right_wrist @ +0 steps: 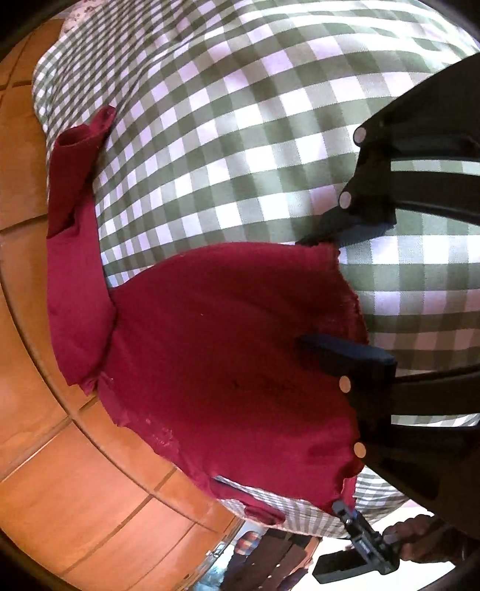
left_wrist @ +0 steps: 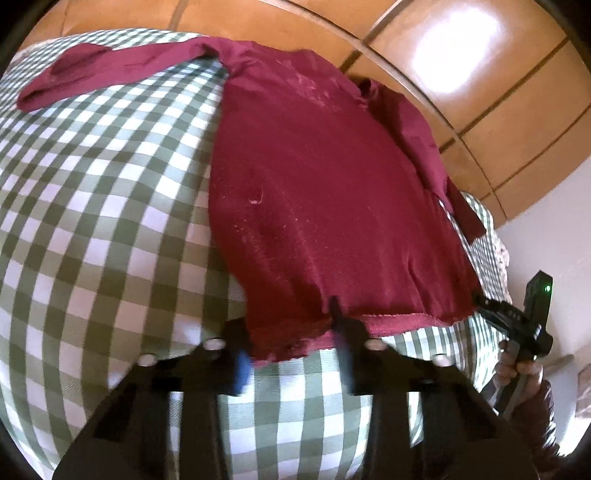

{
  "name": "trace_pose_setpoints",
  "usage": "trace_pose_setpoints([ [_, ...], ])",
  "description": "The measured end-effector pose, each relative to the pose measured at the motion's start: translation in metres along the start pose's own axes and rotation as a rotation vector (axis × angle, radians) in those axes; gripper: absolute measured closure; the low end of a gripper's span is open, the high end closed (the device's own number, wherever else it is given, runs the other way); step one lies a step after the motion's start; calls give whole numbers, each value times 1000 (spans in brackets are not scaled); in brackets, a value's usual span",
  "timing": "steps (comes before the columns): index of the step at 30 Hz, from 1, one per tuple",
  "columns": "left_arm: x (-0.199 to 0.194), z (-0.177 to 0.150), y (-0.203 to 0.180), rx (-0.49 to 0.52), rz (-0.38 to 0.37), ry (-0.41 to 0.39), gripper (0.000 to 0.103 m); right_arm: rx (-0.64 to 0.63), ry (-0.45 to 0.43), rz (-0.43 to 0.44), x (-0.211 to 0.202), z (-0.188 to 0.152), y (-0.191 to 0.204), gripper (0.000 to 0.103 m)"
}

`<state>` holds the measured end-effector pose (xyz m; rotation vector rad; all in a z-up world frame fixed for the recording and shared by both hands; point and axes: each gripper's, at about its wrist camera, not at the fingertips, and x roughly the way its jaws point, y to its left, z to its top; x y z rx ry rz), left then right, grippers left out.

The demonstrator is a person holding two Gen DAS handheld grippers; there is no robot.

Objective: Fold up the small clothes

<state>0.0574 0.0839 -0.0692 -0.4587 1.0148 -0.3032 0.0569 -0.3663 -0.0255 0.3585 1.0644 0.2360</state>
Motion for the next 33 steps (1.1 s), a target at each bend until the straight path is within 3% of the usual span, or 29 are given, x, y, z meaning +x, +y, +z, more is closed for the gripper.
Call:
trace_pose_setpoints([
  [2, 2, 1, -3, 21, -2, 9, 88, -3, 12, -5, 2, 2, 0, 82],
  [5, 1, 5, -4, 34, -11, 6, 90, -22, 19, -10, 3, 4, 4, 91],
  [11, -22, 14, -7, 64, -34, -31, 92, -156, -13, -42, -28, -1, 35, 93],
  [16, -66, 15, -8, 112, -65, -75, 92, -252, -41, -9, -78, -26, 51, 94],
  [20, -80, -7, 2, 128, -35, -42, 92, -270, 50, -14, -71, -65, 54, 94],
  [25, -61, -40, 21, 76, 20, 52, 92, -235, 165, -51, -44, -102, 43, 94],
  [27, -56, -40, 24, 54, 31, 62, 85, -217, 169, -44, -47, -99, 40, 89],
  [28, -58, -38, 23, 49, 29, 57, 84, -219, 165, -43, -49, -96, 41, 82],
  [30, -65, -27, 17, 62, 47, 22, 57, -214, 125, -54, -60, -84, 35, 69],
  [31, -70, -20, 15, 65, 66, -16, 51, -187, 95, -66, -64, -73, 28, 56],
  [33, -74, -8, 10, 73, 69, -67, 48, -98, 28, -71, -68, -52, 12, 52],
])
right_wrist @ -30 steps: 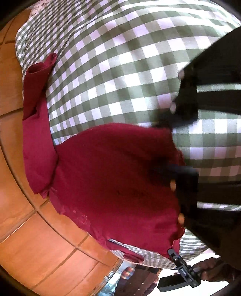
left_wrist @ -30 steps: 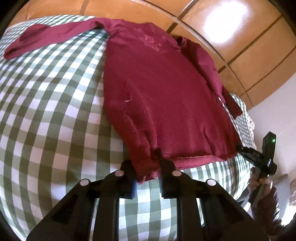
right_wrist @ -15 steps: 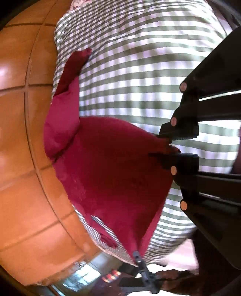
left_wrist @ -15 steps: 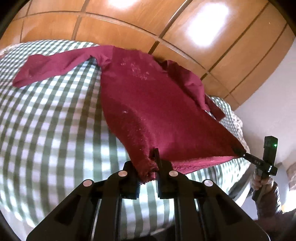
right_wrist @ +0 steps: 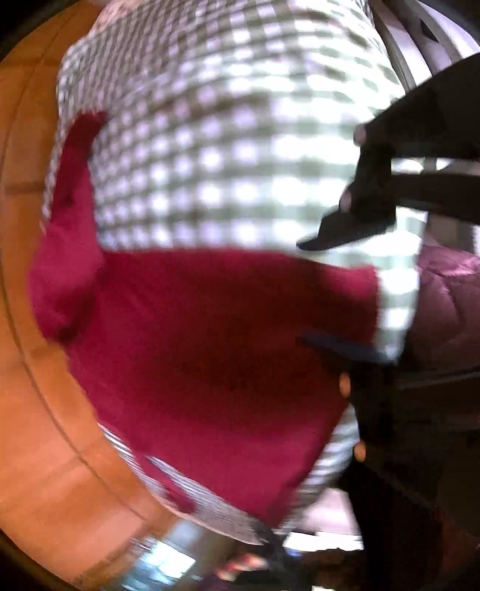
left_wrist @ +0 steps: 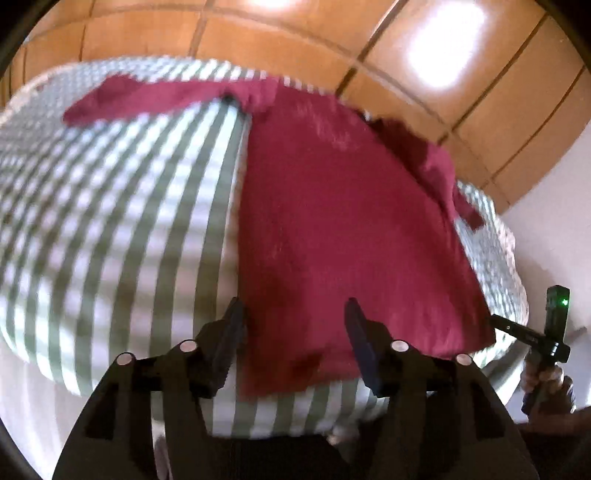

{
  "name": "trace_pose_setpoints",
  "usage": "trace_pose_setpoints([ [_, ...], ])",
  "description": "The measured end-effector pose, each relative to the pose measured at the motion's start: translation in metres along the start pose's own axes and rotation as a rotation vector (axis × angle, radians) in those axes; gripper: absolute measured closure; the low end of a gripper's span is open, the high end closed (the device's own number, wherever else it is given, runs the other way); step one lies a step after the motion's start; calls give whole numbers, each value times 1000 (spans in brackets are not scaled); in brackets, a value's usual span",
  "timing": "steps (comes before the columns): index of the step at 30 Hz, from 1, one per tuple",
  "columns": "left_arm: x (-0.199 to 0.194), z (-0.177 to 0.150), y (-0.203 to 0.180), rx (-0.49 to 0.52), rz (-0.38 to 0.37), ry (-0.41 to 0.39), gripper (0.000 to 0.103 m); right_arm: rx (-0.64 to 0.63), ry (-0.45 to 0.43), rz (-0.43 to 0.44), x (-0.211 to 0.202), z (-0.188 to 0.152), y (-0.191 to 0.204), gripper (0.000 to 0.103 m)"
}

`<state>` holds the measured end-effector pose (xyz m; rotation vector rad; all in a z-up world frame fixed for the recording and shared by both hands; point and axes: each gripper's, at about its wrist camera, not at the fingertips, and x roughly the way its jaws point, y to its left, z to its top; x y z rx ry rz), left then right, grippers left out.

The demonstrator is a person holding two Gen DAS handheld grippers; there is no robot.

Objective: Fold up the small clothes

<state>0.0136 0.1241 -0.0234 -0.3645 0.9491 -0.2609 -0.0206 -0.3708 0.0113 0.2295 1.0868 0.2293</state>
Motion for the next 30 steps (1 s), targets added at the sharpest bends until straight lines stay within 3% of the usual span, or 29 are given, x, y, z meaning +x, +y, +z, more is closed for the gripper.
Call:
trace_pose_setpoints([
  [4, 18, 35, -19, 37, 37, -54, 48, 253, -97, 20, 15, 44, -50, 53],
  [6, 29, 47, -27, 49, 45, -63, 42, 387, -127, 37, 27, 66, -78, 58],
  [7, 38, 54, -34, 50, 45, -71, 40, 425, -143, 22, 29, 77, -89, 58],
  [10, 64, 65, -51, 67, 36, -59, 40, 513, -228, -136, 36, 113, -122, 58],
  [12, 81, 69, -62, 101, 53, -38, 40, 443, -268, -314, 38, 137, -130, 52],
  [13, 86, 70, -64, 115, 50, -26, 40, 413, -274, -346, 40, 146, -134, 41],
  [14, 91, 69, -66, 131, 44, -17, 40, 386, -270, -362, 43, 155, -139, 33],
  [18, 110, 64, -70, 179, 67, 23, 40, 275, -257, -392, 57, 190, -153, 34],
  [19, 116, 63, -68, 167, 69, 39, 40, 255, -250, -391, 64, 185, -153, 34],
  [21, 123, 63, -65, 151, 81, 53, 40, 197, -228, -387, 77, 197, -152, 54],
  [22, 124, 63, -65, 145, 85, 55, 40, 172, -205, -381, 82, 204, -151, 80],
  [23, 125, 63, -65, 142, 87, 55, 40, 143, -189, -376, 87, 209, -149, 97],
  [26, 127, 63, -65, 153, 101, 56, 40, 27, -205, -407, 72, 210, -131, 100],
  [30, 131, 62, -66, 167, 107, 59, 37, 13, -303, -460, 17, 220, -129, 100],
])
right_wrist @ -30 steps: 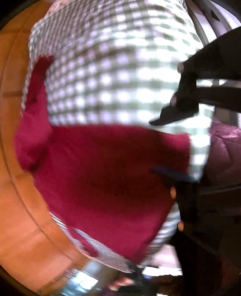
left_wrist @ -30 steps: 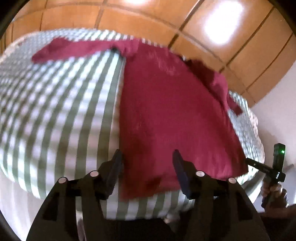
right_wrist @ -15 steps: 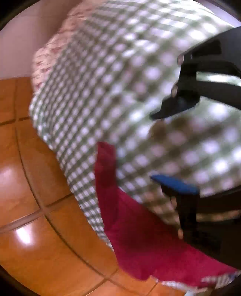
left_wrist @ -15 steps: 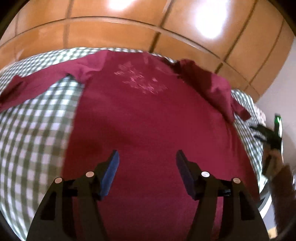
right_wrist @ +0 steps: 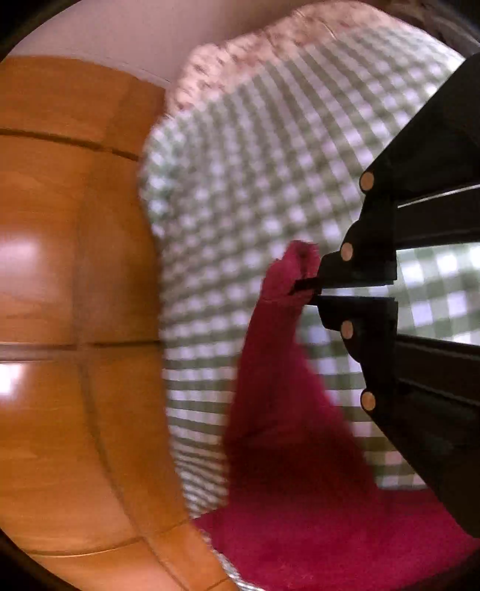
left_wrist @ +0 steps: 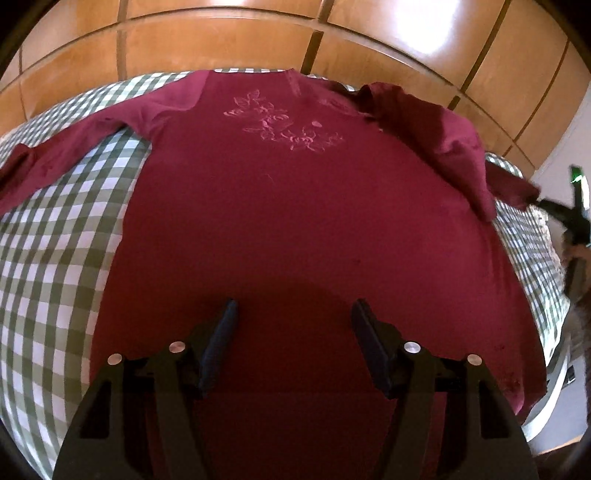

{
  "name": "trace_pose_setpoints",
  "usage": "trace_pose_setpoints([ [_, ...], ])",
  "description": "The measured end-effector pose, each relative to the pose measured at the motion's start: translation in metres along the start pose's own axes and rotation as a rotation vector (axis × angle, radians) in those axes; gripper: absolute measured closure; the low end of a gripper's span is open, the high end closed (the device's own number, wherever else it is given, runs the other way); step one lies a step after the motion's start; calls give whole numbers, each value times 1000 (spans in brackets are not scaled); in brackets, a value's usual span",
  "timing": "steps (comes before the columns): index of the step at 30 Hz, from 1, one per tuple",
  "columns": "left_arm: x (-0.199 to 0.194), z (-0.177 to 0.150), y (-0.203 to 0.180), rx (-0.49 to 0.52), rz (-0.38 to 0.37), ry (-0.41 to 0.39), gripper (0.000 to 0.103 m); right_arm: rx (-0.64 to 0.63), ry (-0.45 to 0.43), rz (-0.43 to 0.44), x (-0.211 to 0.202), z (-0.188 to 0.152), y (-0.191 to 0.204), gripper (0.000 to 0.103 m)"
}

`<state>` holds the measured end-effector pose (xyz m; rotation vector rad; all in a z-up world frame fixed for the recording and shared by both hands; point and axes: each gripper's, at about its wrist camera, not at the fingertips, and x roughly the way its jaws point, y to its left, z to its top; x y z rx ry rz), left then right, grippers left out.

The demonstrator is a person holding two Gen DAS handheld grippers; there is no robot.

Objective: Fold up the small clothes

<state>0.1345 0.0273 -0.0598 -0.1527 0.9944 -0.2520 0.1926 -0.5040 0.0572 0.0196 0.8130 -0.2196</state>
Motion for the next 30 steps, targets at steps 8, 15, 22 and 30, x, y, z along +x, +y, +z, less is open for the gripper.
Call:
trace_pose_setpoints([
  [8, 4, 1, -3, 7, 20, -1, 34, 29, -39, -402, 30, 53, -69, 101],
  [15, 5, 2, -2, -1, 20, 6, 34, 114, 44, -552, 80, 43, -99, 99],
  [22, -16, 7, 30, -168, -69, 6, 33, 130, 19, -348, 48, 15, -54, 20],
  [30, -71, -7, 151, -501, 150, -89, 33, -52, 62, 147, -19, -56, 99, 13],
])
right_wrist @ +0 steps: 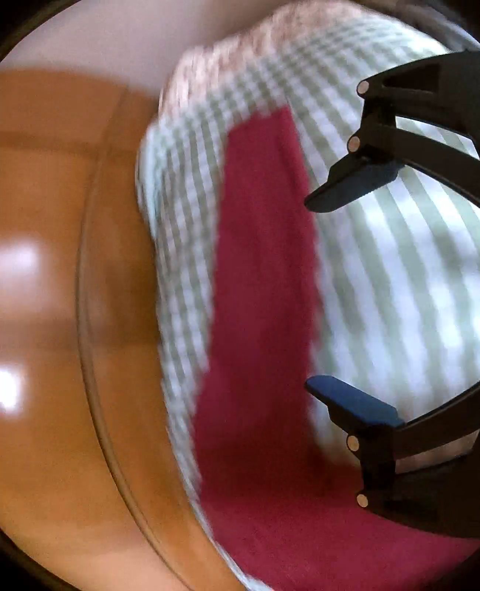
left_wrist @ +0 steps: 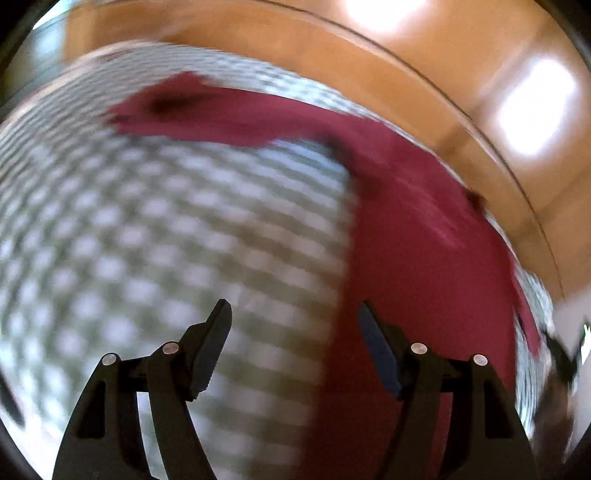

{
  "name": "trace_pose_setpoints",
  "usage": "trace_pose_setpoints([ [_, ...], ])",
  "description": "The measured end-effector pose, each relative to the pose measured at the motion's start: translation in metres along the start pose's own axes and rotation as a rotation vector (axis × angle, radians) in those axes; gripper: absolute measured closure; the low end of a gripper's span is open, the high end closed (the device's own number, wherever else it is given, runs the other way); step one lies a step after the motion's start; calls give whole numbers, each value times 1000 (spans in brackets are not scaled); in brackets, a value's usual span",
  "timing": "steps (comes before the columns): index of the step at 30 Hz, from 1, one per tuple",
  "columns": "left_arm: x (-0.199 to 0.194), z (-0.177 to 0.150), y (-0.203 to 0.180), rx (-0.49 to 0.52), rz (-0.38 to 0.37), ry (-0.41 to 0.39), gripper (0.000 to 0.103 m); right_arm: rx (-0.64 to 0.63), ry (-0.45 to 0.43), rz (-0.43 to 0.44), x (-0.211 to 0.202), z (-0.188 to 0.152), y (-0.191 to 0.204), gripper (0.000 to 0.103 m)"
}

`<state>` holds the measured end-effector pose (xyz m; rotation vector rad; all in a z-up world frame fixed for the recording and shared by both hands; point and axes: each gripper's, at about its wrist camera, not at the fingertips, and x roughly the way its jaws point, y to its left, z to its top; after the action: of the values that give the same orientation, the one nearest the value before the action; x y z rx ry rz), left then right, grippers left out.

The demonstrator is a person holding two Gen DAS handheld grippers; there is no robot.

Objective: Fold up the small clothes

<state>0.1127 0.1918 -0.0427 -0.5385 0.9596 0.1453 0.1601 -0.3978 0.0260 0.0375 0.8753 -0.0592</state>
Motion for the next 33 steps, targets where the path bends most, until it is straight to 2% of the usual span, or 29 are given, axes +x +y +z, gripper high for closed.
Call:
trace_pose_setpoints([
  [3, -15, 26, 56, -123, 132, -75, 33, -89, 25, 152, -13, -24, 72, 12],
  [5, -22, 39, 74, -125, 232, -131, 33, -158, 25, 200, -20, -41, 119, 11],
  [7, -24, 51, 78, -75, 277, -159, 33, -179, 40, 233, -20, -54, 151, 10],
  [8, -22, 57, 75, -34, 298, -171, 32, -174, 61, 259, -18, -61, 167, 10],
  [9, -18, 62, 71, 16, 320, -180, 24, -166, 76, 276, -15, -65, 176, 10],
  [12, 1, 76, 54, 163, 376, -206, 23, -113, 128, 325, -7, -78, 202, 10],
  [15, 27, 91, 45, 298, 424, -212, 21, -114, 122, 280, 0, -87, 209, 8],
  [16, 35, 97, 45, 310, 426, -205, 24, -128, 118, 270, 3, -90, 212, 5],
  [17, 44, 104, 49, 306, 412, -188, 49, -144, 114, 271, 5, -92, 214, 2],
  [18, 53, 113, 56, 277, 378, -148, 91, -154, 116, 266, 10, -91, 210, 2],
  [19, 58, 122, 61, 235, 359, -127, 101, -160, 120, 266, 13, -90, 210, 2],
  [24, 18, 158, 116, -69, 228, -226, 103, -155, 116, 268, 15, -89, 206, 2],
  [26, 2, 170, 142, -165, 203, -259, 103, -164, 114, 254, 17, -89, 208, 2],
  [29, -9, 182, 173, -253, 245, -293, 103, -169, 111, 243, 19, -89, 210, 2],
  [33, -14, 191, 204, -337, 319, -284, 103, -168, 105, 242, 18, -90, 211, 2],
])
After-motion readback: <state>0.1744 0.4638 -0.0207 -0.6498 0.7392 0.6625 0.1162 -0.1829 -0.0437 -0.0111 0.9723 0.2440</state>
